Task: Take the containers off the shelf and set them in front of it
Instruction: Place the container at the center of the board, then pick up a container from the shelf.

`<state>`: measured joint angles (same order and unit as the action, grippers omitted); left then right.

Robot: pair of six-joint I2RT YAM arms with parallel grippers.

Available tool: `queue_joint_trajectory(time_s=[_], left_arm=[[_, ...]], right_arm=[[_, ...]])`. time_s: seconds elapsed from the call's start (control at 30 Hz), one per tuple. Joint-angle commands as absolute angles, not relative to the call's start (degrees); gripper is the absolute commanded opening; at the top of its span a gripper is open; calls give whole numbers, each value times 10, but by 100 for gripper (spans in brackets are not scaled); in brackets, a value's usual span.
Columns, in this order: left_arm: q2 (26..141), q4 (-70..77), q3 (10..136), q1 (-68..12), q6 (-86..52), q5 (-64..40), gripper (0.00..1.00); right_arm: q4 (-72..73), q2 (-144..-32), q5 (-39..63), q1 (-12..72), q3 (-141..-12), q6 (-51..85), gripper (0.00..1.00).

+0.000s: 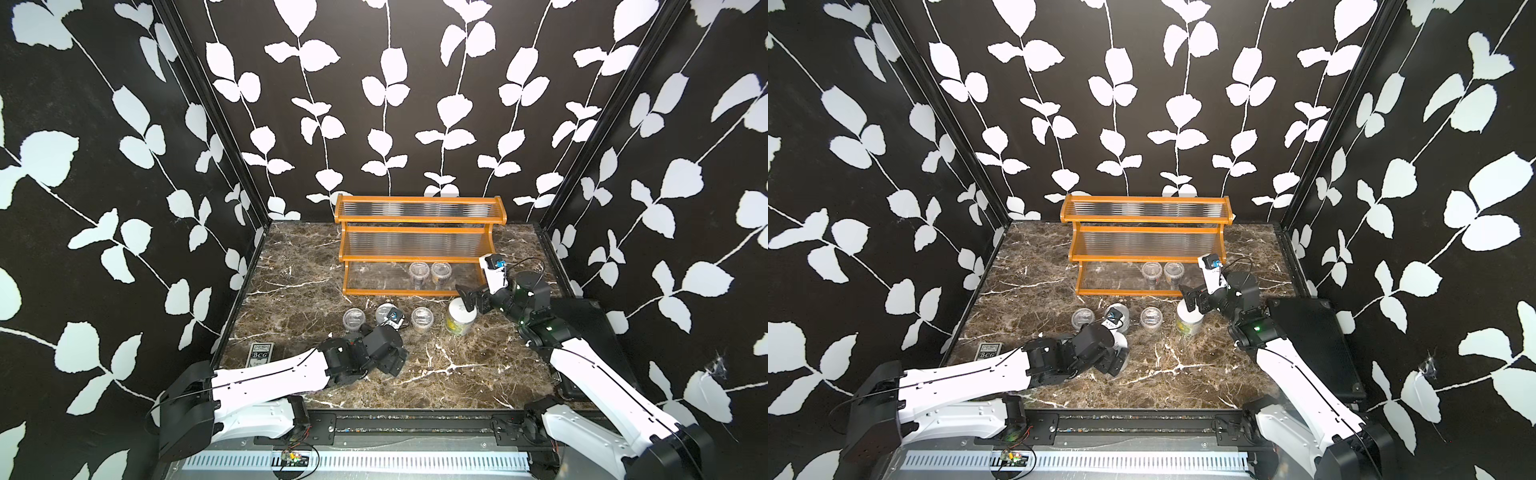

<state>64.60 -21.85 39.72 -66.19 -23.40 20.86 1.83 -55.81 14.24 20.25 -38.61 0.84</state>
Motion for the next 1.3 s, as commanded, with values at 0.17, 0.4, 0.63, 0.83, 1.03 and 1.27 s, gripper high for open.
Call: queue_joint_trajectory(time_s=[0.17, 0.4, 0.63, 0.83, 1.03, 1.27], left_arm=[[616, -250, 440, -653, -184, 214, 99], [607, -244, 467, -554, -114, 135, 99], [620, -224, 482, -454, -75, 60, 99], [633, -196, 479, -405, -76, 32, 99], [638, -176, 469, -375, -89, 32, 99], [639, -161, 454, -371, -96, 31, 99]], right_arm=[[22, -563, 140, 207, -381, 1, 100], [36, -610, 101, 266, -402, 31, 100], [39, -733, 0, 367, -479, 115, 100], [68, -848, -77, 408, -548, 199, 99], [64, -941, -154, 412, -598, 254, 96], [76, -1011, -157, 411, -642, 265, 93]])
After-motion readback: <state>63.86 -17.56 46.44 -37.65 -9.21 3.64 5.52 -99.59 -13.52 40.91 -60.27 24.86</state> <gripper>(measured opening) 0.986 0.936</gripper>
